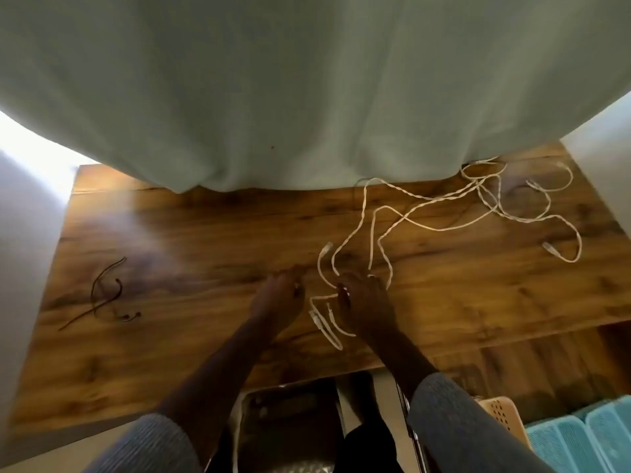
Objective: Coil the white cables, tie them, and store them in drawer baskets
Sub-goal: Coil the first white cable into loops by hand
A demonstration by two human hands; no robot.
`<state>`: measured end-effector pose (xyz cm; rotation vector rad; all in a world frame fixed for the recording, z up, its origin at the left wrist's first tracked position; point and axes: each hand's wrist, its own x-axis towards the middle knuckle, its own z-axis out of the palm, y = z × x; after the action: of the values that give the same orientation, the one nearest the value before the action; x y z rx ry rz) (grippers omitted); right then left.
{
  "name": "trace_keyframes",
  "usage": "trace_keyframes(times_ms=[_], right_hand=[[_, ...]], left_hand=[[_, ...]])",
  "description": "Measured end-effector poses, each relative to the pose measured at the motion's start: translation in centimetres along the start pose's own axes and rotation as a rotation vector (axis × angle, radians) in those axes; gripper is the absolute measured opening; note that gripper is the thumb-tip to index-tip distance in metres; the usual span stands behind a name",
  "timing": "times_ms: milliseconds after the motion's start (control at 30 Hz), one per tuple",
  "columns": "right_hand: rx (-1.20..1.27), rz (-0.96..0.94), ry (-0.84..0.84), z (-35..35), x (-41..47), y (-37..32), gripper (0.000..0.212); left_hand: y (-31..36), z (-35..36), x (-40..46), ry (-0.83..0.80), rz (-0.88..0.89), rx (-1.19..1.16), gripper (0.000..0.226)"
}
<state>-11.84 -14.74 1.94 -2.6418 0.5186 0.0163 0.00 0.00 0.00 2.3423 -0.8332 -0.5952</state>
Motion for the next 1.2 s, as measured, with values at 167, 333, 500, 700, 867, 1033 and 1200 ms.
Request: trace_keyframes(times_ms=[167,333,500,700,867,1033,1200], right_hand=[[-0.027,0.005,0.001,2.6,3.3,-0.2,0.034],[-0.067,0.042,-0.042,5.6,4.8,0.7,0.050],[-0.165,-0.094,0.347,8.7,7.5,1.4,0.026],[0.000,-0.166,0.453,10.3,7.7,1.9,0.007],[0.076,-0.163,0.442,10.3,7.5,2.1,0.011],[0.057,-0.185,0.441,10.3,7.3,2.6,0.017],[0.084,-0.298,0.544,10.7,6.0,3.5,0.015]], left_hand=[[0.6,0.6,3.8,0.069,0.310,0.327,0.056],[-2.4,1.8,7.9,0.005,0.450,0.522,0.042],[-5.7,1.6,11.0,0.014,0.492,0.417,0.047],[-7.2,2.6,10.8,0.202,0.547,0.396,0.050],[-7.1,2.9,10.1,0.200,0.585,0.374,0.056],[-7.8,3.9,10.4,0.171,0.636,0.347,0.045],[-8.0,3.8,9.8,0.185,0.612,0.247,0.037]])
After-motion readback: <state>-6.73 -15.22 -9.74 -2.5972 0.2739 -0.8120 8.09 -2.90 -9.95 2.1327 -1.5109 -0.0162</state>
